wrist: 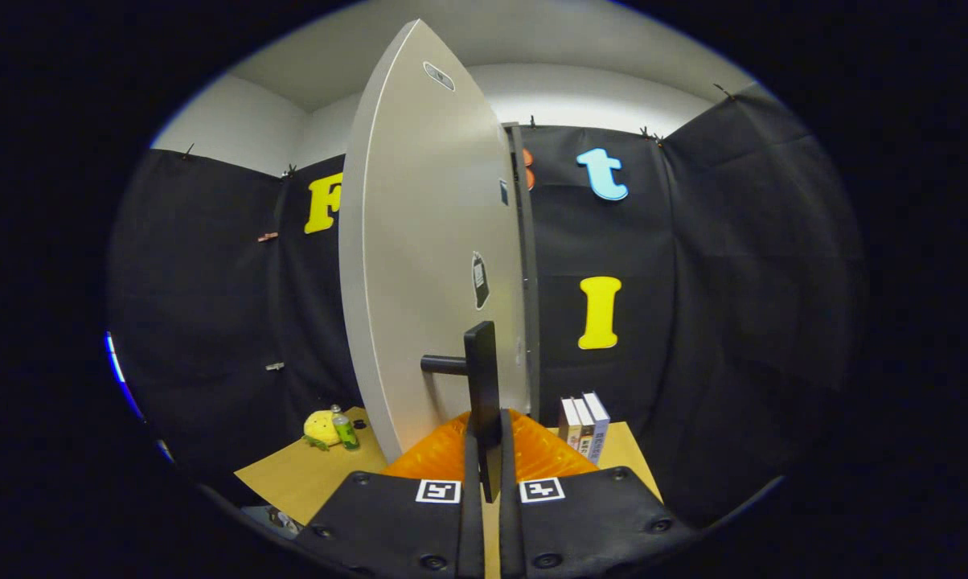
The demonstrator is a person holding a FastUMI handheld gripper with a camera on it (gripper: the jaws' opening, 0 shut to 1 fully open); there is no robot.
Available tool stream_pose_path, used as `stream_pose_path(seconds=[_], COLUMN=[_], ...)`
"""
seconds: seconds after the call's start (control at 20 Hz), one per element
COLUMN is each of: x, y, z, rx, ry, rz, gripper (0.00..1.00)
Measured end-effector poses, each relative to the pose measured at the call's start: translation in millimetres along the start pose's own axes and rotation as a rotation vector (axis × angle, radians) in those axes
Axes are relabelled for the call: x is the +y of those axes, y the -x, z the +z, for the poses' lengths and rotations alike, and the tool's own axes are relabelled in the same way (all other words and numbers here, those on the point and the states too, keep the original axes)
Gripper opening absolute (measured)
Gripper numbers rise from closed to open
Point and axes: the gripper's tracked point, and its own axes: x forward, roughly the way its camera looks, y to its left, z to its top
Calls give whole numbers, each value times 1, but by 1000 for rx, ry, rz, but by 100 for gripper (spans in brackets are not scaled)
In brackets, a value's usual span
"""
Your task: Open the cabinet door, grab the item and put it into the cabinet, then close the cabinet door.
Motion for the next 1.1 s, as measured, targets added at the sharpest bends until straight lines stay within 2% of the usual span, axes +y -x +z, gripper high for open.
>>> stream_pose_path(seconds=[0.1,0.2,0.3,0.45,0.5,0.65,0.8,1.0,1.05,1.1], x=[-33,-31,-22,-32,-33,-26,-34,-30,-28,-20], y=[-2,3,6,12,12,19,33,58,65,74], z=[5,1,0,9,6,-4,-8,-11,-10,-10], rx=[-28,-16,-35,-76,-78,-27,-14,13,6,5], ry=[-18,-95,-93,-23,-32,-114,-111,-103,-102,-111], rz=[-32,31,66,19,2,33,-6,-84,-116,-136], gripper=[10,6,11,11,11,11,13,21,32,37])
